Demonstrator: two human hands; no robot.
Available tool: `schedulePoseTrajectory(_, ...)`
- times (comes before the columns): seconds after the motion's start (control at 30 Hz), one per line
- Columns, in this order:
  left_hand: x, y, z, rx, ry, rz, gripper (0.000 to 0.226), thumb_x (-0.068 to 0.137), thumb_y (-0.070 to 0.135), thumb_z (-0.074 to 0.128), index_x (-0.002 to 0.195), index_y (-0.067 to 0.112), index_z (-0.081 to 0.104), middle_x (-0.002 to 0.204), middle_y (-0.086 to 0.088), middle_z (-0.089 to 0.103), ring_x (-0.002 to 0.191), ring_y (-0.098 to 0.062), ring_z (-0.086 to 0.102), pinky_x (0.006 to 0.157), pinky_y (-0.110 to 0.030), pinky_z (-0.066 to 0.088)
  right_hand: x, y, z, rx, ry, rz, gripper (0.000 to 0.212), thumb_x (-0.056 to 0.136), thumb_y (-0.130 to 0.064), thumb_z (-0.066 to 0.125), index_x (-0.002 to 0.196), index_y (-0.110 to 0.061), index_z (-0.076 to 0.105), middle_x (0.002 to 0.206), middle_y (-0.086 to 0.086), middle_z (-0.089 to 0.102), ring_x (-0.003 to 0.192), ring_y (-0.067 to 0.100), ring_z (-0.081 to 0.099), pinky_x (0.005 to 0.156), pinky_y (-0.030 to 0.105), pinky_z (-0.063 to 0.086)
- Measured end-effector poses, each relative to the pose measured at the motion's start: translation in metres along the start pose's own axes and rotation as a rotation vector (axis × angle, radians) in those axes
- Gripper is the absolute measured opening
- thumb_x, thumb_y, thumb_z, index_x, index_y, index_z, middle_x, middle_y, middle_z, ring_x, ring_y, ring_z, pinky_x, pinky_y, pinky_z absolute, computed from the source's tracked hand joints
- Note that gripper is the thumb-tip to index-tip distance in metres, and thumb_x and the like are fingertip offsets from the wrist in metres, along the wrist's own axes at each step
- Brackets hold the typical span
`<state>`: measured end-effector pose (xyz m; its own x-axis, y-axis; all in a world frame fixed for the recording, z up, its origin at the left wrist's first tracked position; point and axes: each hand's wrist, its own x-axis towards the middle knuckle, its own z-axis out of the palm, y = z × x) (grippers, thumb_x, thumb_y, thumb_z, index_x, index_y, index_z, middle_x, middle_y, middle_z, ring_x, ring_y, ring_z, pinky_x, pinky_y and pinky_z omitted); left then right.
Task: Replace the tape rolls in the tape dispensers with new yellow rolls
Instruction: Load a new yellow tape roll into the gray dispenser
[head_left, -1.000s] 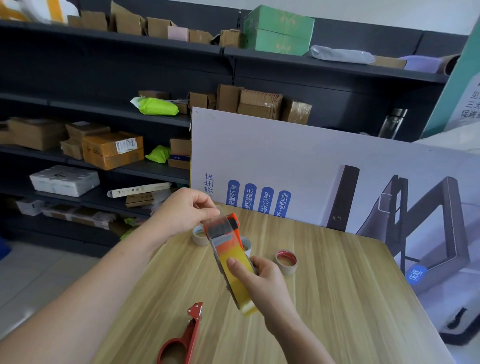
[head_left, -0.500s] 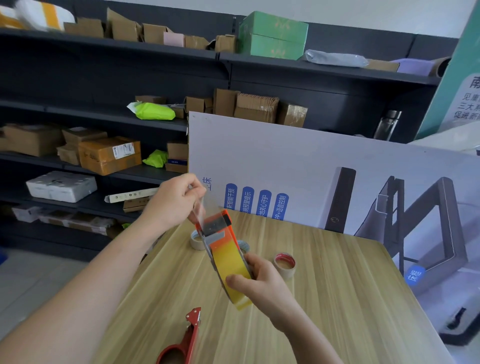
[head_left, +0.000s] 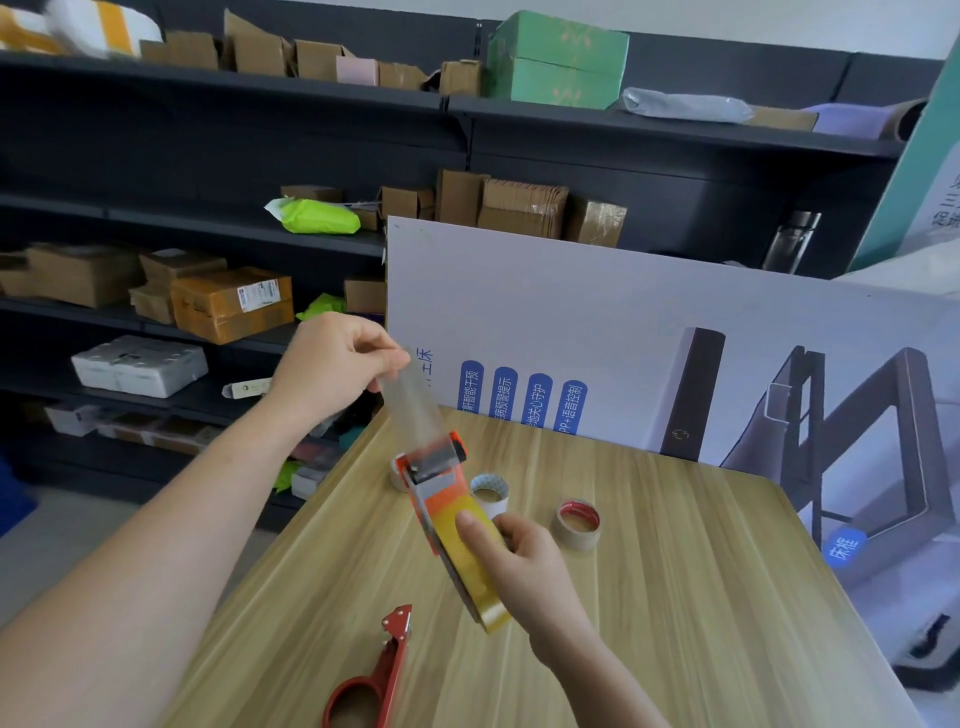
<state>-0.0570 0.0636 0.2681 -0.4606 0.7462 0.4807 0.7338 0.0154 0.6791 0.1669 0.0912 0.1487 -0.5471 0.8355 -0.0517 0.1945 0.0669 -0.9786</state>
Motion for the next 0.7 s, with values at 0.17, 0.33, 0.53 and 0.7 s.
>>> schedulePoseTrajectory(0.17, 0.007, -0.007, -0.003, 0.033, 0.12, -0.01, 0.016, 0.084, 0.025, 0.07, 0.068, 0.027, 0.069, 0.057, 0.01, 0.065, 0.051, -0.007, 0.061, 0.056, -0.022, 0.044, -0.001, -0.001, 0.001, -0.013, -0.033, 0.004, 0.025, 0.079, -0.035, 0.065, 0.071, -0.014, 0.054, 0.064, -0.002, 0.043, 0.056, 0.01, 0.042, 0.05, 0.018, 0.035)
schedulePoseTrajectory(0.33, 0.011, -0.017, -0.002, -0.023, 0.143, -0.077, 0.018, 0.082, 0.024, 0.072, 0.065, 0.031, 0.068, 0.062, 0.002, 0.07, 0.052, -0.011, 0.062, 0.062, -0.03, 0.054, -0.004, 0.003, 0.003, 0.005, 0.024, 0.002, 0.051, 0.083, -0.045, 0.068, 0.085, 0.005, 0.06, 0.066, 0.001, 0.048, 0.058, 0.012, 0.046, 0.054, 0.023, 0.037)
schedulePoseTrajectory(0.53, 0.017, -0.028, 0.001, 0.012, 0.168, -0.165, 0.014, 0.081, 0.026, 0.072, 0.068, 0.028, 0.069, 0.063, 0.003, 0.066, 0.066, -0.02, 0.065, 0.077, -0.045, 0.058, -0.005, 0.0, -0.002, 0.037, 0.02, 0.013, 0.046, 0.068, -0.036, 0.062, 0.082, 0.007, 0.055, 0.066, 0.003, 0.046, 0.058, 0.015, 0.045, 0.05, 0.022, 0.037)
schedulePoseTrajectory(0.7, 0.029, -0.034, 0.004, 0.012, 0.085, -0.256, 0.014, 0.078, 0.024, 0.076, 0.066, 0.024, 0.069, 0.064, 0.001, 0.068, 0.06, -0.017, 0.065, 0.074, -0.039, 0.058, -0.005, 0.002, -0.006, 0.082, -0.021, 0.042, 0.032, 0.067, -0.031, 0.06, 0.073, 0.001, 0.055, 0.061, 0.001, 0.049, 0.052, 0.012, 0.049, 0.047, 0.017, 0.039)
